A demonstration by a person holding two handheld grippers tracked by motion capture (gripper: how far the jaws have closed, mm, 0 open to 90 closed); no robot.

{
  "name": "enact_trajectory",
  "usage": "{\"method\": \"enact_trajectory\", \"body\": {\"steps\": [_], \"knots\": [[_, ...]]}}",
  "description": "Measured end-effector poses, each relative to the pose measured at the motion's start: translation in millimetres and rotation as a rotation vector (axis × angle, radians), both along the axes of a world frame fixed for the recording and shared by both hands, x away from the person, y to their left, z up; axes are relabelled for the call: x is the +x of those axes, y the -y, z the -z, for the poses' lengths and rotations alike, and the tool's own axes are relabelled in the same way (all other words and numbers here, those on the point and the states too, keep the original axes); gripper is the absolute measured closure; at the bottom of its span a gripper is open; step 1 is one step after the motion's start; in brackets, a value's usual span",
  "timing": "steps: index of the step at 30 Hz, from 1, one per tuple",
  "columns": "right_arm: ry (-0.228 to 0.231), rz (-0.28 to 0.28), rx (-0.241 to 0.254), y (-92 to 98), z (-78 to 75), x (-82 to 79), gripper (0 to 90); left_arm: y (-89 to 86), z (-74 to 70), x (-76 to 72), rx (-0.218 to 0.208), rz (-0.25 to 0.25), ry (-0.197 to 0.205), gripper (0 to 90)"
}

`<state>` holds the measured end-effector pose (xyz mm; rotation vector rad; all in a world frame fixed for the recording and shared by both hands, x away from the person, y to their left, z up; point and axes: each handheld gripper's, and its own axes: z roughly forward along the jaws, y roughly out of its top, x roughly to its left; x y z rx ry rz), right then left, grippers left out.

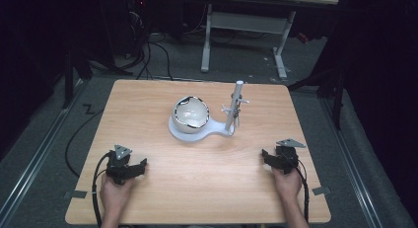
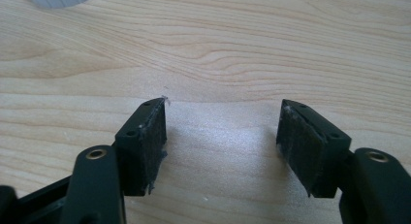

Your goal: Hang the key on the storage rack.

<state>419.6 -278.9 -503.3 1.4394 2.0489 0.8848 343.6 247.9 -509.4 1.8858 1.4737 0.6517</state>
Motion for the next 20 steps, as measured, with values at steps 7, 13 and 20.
{"method": "enact_trajectory", "body": {"steps": [7,13,20], "knots": [[-0.003,0.002,0.001,-1.3,0.0,-2.0,33.4,-0.2,0.0,-0.1,-0.001,0.000,0.000,23.9],[-0.004,0.003,0.001,-1.5,0.1,-2.2,32.8,-0.2,0.0,-0.1,-0.001,0.000,0.000,24.0],[-0.005,-0.002,0.000,-1.6,0.1,-2.6,32.5,-0.2,0.0,-0.1,-0.001,0.000,0.000,24.0]]}}
